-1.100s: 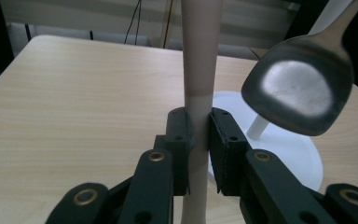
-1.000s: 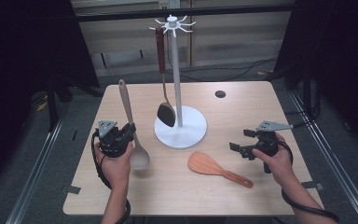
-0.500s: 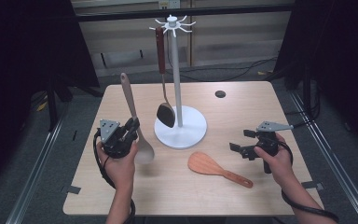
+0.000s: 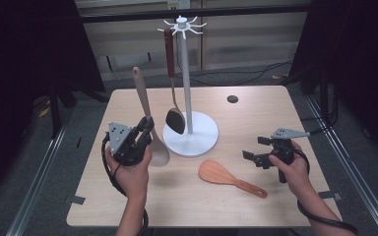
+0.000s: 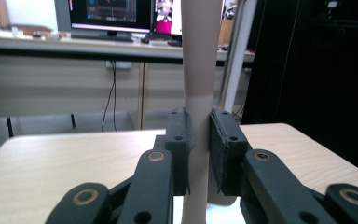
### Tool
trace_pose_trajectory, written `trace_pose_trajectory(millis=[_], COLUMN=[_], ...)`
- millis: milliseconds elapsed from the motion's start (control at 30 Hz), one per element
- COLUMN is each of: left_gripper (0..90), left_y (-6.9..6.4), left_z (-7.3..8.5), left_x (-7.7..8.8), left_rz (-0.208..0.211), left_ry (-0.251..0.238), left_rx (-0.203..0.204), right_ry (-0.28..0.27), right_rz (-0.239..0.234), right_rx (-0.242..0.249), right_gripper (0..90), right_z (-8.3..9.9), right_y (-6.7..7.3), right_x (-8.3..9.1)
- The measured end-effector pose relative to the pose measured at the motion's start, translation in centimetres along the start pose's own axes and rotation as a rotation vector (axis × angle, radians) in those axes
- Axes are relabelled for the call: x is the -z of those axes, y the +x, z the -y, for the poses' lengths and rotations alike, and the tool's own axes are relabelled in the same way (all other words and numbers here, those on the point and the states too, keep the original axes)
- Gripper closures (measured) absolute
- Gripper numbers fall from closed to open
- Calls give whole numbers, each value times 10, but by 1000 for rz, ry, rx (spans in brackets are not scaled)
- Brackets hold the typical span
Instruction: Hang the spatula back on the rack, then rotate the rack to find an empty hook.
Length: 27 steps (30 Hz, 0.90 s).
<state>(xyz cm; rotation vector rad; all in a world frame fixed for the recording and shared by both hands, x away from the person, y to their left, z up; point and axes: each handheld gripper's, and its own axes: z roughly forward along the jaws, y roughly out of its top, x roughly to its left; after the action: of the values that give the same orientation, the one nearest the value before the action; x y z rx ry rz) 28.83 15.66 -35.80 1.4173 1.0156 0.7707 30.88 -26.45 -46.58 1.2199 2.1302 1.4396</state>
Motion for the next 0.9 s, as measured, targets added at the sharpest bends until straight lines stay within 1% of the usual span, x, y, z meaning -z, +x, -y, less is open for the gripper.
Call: trace_pose_trajectory(millis=[33,67,133,233,300,333,367,400,567,667,733,800,867,900], left_gripper=[787,786,786,786,786,786,786,786,786,787,787,786,786,787], left_y=[-2,-5,-9,-16,-19,-20,-22,-24,-33,-38,-39,-41,-44,-45], left_z=[-1,-3,-6,-11,-14,-16,-17,-18,-22,-25,-25,-26,-27,-27], left_x=[1,1,1,1,0,0,-1,-2,-4,-6,-7,-9,-11,-12], left_rz=[6,7,29,37,52,59,58,59,64,76,73,76,70,70], left_ry=[-3,-11,-20,-33,-37,-39,-42,-44,-62,-76,-85,-99,-108,-114], left_rx=[-5,1,-3,-26,-21,-30,-27,-37,-54,-48,-55,-51,-52,-45], right_ry=[-3,-4,-6,5,0,4,5,1,-2,-2,-1,-2,-5,-4], right_rz=[-3,0,-6,-5,-7,-7,-3,-1,-4,-5,-7,-5,-6,-6], right_rx=[3,5,6,7,5,9,9,5,9,7,7,7,6,5], right_gripper=[65,66,65,65,66,66,66,66,66,66,66,66,66,66], right_z=[0,-1,-1,0,1,1,1,0,-1,-1,0,0,0,-1], right_y=[0,1,1,1,1,1,0,0,2,1,1,1,1,1], right_x=[0,0,0,-1,0,0,0,0,0,0,0,0,0,0])
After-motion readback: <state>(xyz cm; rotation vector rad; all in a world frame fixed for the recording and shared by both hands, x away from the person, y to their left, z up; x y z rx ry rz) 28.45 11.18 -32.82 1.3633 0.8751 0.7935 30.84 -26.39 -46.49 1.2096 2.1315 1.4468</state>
